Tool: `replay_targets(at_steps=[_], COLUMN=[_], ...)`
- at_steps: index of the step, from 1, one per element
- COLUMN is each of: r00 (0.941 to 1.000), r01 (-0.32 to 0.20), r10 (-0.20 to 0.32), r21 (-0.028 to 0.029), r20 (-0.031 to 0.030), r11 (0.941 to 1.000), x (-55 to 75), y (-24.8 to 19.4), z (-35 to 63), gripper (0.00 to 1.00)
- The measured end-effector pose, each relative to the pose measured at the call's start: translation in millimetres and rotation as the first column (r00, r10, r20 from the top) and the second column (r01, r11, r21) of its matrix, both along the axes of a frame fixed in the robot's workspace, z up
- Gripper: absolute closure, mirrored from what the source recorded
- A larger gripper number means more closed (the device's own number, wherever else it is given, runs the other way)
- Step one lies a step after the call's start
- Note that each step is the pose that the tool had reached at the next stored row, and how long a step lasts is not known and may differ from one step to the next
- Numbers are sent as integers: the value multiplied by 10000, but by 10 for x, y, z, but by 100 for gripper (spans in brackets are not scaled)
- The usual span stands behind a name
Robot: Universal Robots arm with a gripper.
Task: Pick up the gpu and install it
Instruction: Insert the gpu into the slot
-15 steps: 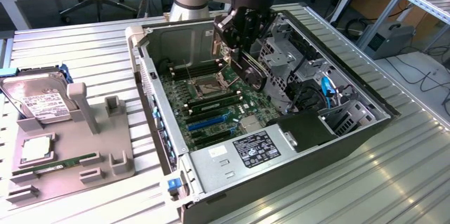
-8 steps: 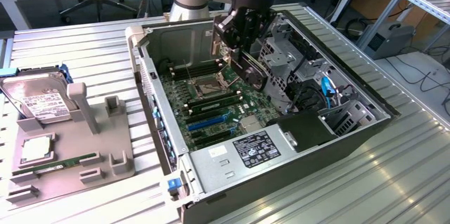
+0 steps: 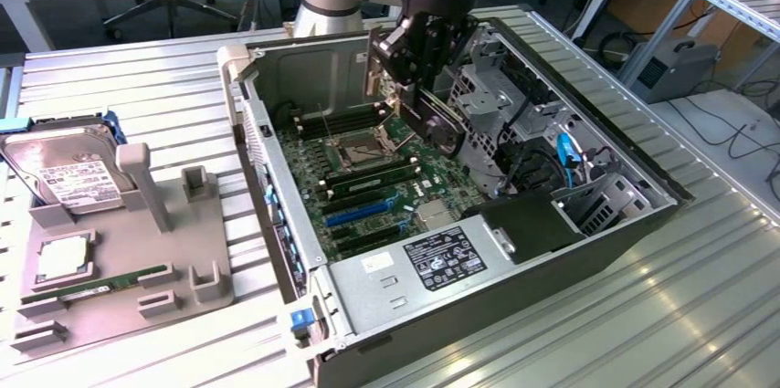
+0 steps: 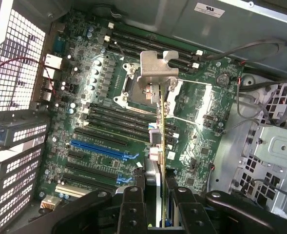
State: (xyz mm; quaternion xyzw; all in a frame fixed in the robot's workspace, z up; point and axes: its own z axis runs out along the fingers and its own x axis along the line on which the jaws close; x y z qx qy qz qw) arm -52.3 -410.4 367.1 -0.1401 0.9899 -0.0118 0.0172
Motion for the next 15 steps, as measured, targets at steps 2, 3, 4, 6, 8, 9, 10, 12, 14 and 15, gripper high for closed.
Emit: replay_targets(at_steps=[2,3,4,6,8,9,10,12,14,15], r00=[10000,9999,9999,9998,9996,9995,9994,9991,9988,9984], r01=[-75,-107,-145,-212,-282,-316,-353,-419,-499,-560], r10=[75,107,145,212,282,316,353,419,499,560], r21=[0,0,-1,0,0,0,0,0,-1,0], r20=[0,0,0,0,0,0,0,0,0,0], r11=[10000,9999,9999,9998,9996,9995,9994,9991,9988,9984], x=[0,0,0,0,0,0,0,0,0,0], y=[0,0,0,0,0,0,0,0,0,0], z=[0,0,0,0,0,0,0,0,0,0], gripper=[73,73,73,73,73,73,73,73,73,73])
